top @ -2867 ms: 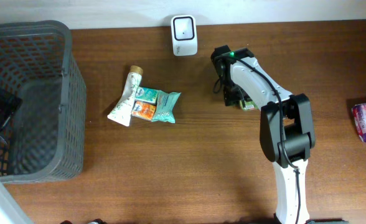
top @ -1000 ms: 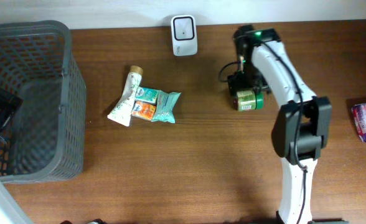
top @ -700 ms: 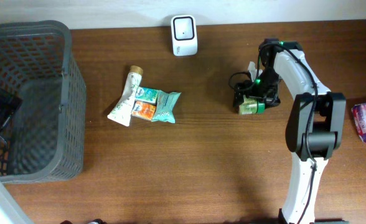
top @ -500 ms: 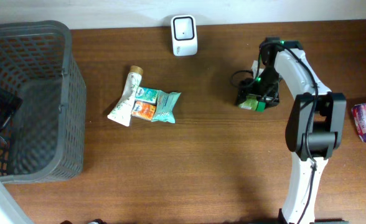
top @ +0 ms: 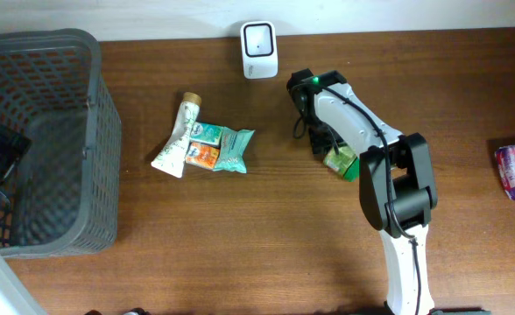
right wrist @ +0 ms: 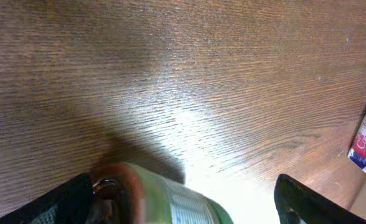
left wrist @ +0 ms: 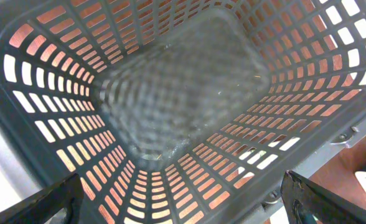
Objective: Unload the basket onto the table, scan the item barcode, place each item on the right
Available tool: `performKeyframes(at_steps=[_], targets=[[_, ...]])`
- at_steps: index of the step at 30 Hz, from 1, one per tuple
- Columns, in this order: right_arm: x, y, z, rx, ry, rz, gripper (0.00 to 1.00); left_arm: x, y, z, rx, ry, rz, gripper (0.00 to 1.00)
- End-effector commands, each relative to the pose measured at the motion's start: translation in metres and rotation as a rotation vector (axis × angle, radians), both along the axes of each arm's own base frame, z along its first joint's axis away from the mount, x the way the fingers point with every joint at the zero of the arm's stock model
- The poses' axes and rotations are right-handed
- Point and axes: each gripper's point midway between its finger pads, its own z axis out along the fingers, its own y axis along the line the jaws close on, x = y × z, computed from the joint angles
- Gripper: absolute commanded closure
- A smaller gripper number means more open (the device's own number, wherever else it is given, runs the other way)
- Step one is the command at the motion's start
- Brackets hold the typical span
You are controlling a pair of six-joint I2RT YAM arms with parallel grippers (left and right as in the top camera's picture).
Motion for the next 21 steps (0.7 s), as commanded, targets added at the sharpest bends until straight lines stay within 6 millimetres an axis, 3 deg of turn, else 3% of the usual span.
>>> performKeyframes(at_steps=[1, 3, 5, 7, 10, 12, 15, 19, 21], targets=[[-0.005, 0.014, 0.010, 0.071, -0.020, -0.104, 0.01, -0.001, 0.001, 0.000, -0.001, -0.001, 0.008, 0.01], [0.003, 0.024, 0.037, 0.171, -0.028, -0.135, 0.01, -0.001, 0.001, 0.000, -0.001, -0.001, 0.008, 0.01], [0.013, 0.007, 0.094, 0.236, -0.067, -0.175, 0.01, -0.001, 0.001, 0.000, -0.001, -0.001, 0.008, 0.01], [0.013, 0.003, 0.124, 0.425, -0.065, -0.200, 0.01, -0.001, 0.001, 0.000, -0.001, -0.001, 0.008, 0.01], [0.014, -0.024, 0.145, 0.716, -0.068, -0.275, 0.01, -0.001, 0.001, 0.000, -0.001, -0.001, 0.008, 0.01], [0.008, -0.040, 0.140, 1.087, 0.000, -0.425, 0.01, -0.001, 0.001, 0.000, -0.001, -0.001, 0.008, 0.01], [-0.014, -0.052, 0.117, 1.349, 0.124, -0.688, 0.01, -0.001, 0.001, 0.000, -0.001, -0.001, 0.008, 0.01], [-0.040, -0.037, 0.067, 1.621, 0.253, -0.947, 0.02, -0.001, 0.001, 0.000, -0.001, -0.001, 0.008, 0.01], [-0.053, -0.039, 0.035, 1.621, 0.274, -1.078, 0.01, -0.001, 0.001, 0.000, 0.000, -0.001, 0.008, 0.01]])
